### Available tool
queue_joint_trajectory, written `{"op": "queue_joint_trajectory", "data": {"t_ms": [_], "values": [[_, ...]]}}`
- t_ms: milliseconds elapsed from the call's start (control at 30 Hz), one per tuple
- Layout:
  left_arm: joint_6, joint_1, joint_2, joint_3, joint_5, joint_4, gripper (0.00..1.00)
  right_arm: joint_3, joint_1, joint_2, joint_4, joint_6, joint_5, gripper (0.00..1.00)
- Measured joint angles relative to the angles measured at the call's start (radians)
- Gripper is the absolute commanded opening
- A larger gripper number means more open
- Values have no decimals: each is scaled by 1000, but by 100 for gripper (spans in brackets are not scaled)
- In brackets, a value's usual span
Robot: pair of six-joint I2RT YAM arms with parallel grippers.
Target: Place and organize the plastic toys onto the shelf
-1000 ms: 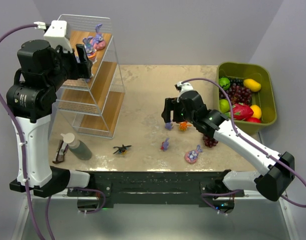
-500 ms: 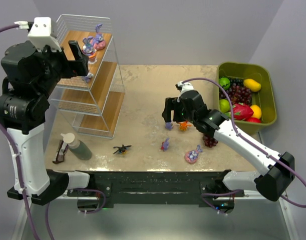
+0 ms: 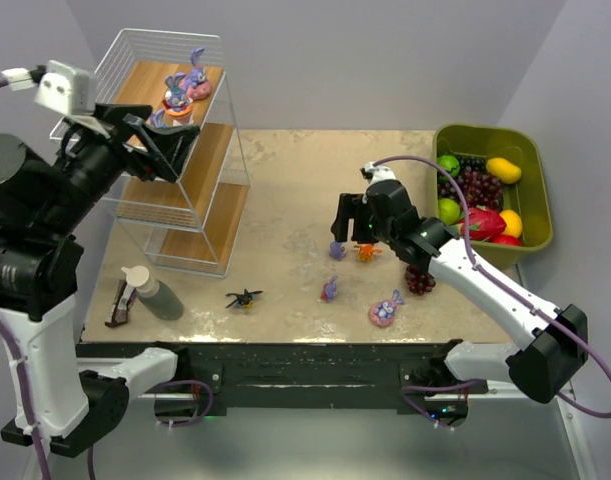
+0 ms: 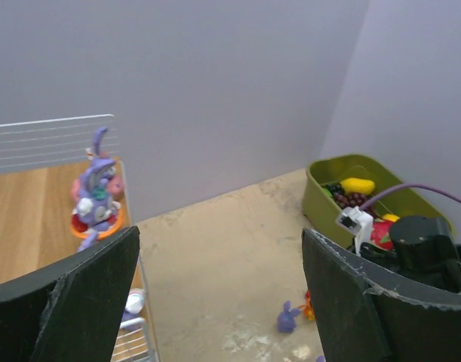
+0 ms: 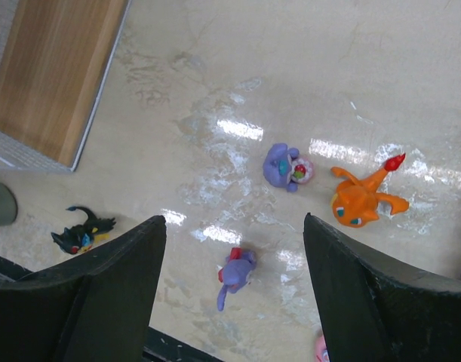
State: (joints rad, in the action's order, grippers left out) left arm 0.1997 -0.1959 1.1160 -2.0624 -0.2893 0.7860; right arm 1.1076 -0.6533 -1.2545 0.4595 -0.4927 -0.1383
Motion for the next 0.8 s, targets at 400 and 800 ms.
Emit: {"op": "queue_joint_trajectory", "data": {"t_ms": [400,800], "values": [[105,-45,21,277,-230,-164,90,-92,39,-30,142,-104,-40,67],[119,-371,82,297,-89,-226,89,-200,144,-29,129,-357,-43,69]]}}
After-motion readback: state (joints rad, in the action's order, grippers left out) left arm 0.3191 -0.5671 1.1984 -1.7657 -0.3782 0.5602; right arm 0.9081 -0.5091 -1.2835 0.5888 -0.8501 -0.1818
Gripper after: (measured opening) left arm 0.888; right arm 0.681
